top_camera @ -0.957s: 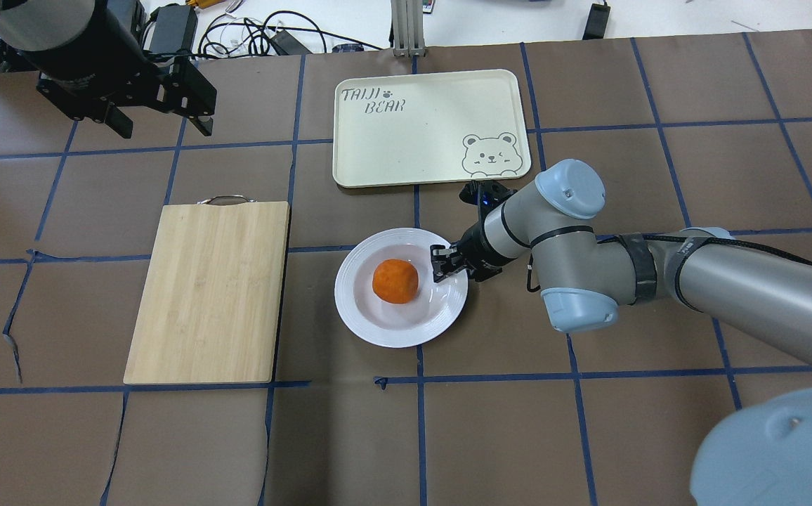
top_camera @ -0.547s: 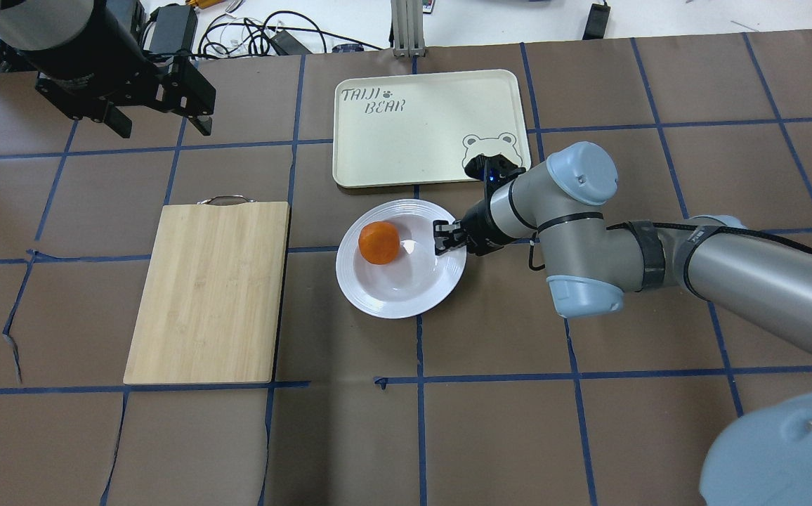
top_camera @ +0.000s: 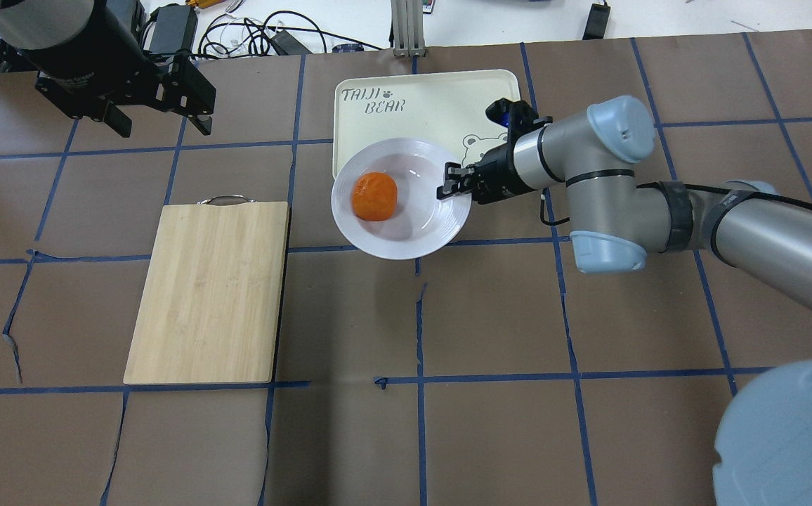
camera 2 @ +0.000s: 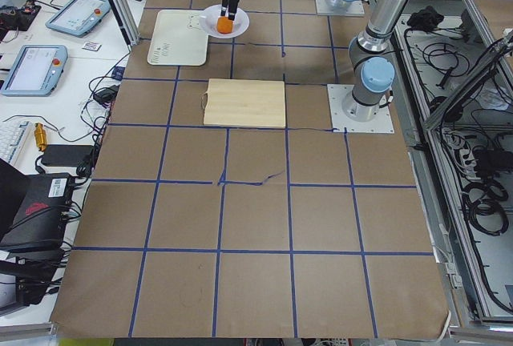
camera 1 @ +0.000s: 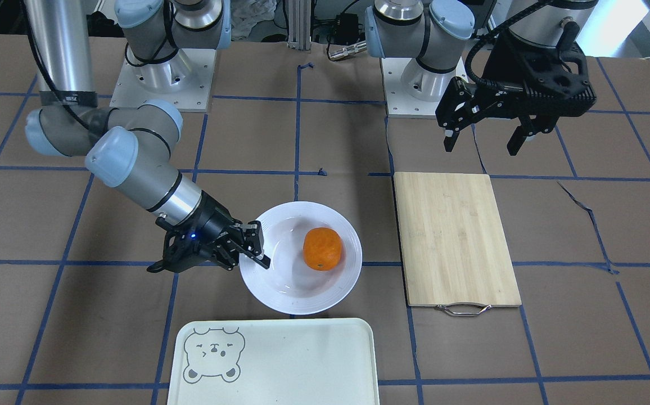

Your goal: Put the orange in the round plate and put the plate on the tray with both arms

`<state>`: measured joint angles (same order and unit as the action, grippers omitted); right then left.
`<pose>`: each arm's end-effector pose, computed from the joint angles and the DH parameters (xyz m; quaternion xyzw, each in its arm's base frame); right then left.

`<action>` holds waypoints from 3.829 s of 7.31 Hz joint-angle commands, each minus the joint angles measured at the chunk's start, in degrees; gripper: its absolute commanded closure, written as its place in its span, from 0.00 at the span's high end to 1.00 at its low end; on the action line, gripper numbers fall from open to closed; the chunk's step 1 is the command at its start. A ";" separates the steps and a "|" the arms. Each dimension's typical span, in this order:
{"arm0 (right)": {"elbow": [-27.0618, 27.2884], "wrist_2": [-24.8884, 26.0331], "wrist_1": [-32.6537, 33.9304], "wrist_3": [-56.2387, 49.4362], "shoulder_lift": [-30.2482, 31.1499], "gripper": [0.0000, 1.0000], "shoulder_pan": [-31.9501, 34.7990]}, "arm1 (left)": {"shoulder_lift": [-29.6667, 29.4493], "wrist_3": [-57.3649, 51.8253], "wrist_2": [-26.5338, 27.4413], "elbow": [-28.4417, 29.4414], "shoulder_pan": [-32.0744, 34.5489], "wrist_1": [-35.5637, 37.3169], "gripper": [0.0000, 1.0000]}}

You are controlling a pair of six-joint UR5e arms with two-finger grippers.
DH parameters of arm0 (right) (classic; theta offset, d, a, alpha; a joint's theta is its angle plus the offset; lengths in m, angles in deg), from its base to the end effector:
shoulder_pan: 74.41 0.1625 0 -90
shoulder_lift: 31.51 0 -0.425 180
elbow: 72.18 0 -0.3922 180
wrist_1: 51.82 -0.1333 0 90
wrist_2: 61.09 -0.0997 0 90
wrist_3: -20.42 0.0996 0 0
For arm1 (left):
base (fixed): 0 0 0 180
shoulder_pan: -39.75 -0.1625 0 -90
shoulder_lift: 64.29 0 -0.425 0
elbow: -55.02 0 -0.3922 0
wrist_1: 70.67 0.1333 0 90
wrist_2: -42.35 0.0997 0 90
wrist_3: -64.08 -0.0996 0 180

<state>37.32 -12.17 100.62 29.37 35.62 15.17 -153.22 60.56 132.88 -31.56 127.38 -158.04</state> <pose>0.1945 -0.5758 0.2535 0.0144 0.9240 -0.1370 0.3567 -0.1118 -0.4994 0.5317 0.0097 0.9980 -0.0618 0.0078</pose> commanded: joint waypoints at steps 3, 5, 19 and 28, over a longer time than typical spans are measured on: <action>-22.79 -0.41 -3.72 4.50 -16.71 0.00 -1.86 | -0.10 0.00 0.00 0.09 0.00 0.00 1.00; -31.24 2.12 -4.60 4.59 -24.02 0.00 -1.69 | -0.10 0.00 0.00 0.09 0.00 0.00 1.00; -31.56 22.92 -36.20 4.59 -6.34 1.00 0.41 | -0.45 0.70 0.00 0.53 0.09 -0.09 1.00; -12.87 40.82 -66.86 2.04 27.18 1.00 1.83 | -2.03 1.58 1.49 3.61 1.85 -3.87 1.00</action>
<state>28.07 29.00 40.61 31.82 61.74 16.97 -155.15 62.19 134.21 -27.86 129.00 -162.02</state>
